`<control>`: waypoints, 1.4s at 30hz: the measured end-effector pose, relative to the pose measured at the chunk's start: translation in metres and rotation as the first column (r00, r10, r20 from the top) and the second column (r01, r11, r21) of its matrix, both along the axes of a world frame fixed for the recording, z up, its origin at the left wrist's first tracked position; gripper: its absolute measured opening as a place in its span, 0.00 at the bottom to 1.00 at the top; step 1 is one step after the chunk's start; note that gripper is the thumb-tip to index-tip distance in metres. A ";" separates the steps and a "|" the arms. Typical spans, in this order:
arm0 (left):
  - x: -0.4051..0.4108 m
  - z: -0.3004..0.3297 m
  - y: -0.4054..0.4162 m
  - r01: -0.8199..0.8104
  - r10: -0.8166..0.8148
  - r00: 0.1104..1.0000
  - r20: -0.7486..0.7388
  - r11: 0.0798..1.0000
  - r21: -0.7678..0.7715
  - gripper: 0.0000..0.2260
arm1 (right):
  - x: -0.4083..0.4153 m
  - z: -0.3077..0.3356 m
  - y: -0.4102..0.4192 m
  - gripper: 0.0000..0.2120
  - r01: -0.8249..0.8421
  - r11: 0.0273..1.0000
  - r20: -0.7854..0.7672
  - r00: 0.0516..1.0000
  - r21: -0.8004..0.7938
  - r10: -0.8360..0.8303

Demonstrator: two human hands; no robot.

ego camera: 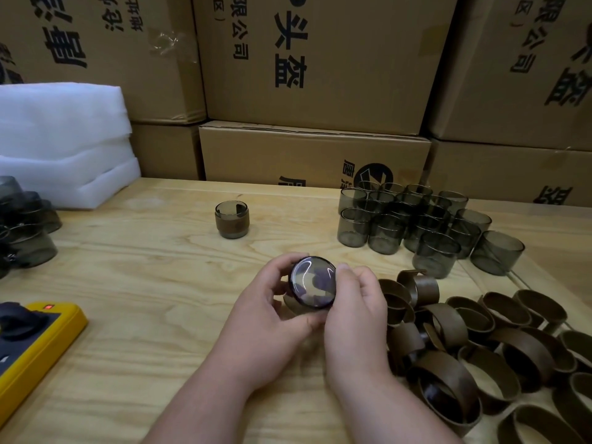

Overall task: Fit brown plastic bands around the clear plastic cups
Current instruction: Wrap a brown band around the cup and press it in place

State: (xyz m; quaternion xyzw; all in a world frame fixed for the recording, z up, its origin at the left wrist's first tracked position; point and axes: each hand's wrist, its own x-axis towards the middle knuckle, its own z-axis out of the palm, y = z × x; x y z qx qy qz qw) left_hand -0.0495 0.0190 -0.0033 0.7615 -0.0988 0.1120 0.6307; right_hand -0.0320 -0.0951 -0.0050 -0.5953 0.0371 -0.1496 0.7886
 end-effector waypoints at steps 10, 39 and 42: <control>-0.003 0.001 0.000 0.004 -0.003 1.000 -0.015 0.996 0.089 0.30 | 0.000 0.001 0.002 0.19 0.032 0.999 0.016 0.999 -0.012 -0.032; -0.002 0.000 -0.003 -0.150 0.150 0.989 0.004 0.987 0.061 0.30 | -0.015 0.003 0.008 0.16 0.087 0.985 0.194 0.979 -0.152 -0.056; 0.000 -0.001 -0.001 -0.146 0.146 0.989 -0.018 0.989 -0.011 0.31 | -0.021 0.002 0.008 0.19 0.075 0.965 0.348 0.937 -0.252 0.018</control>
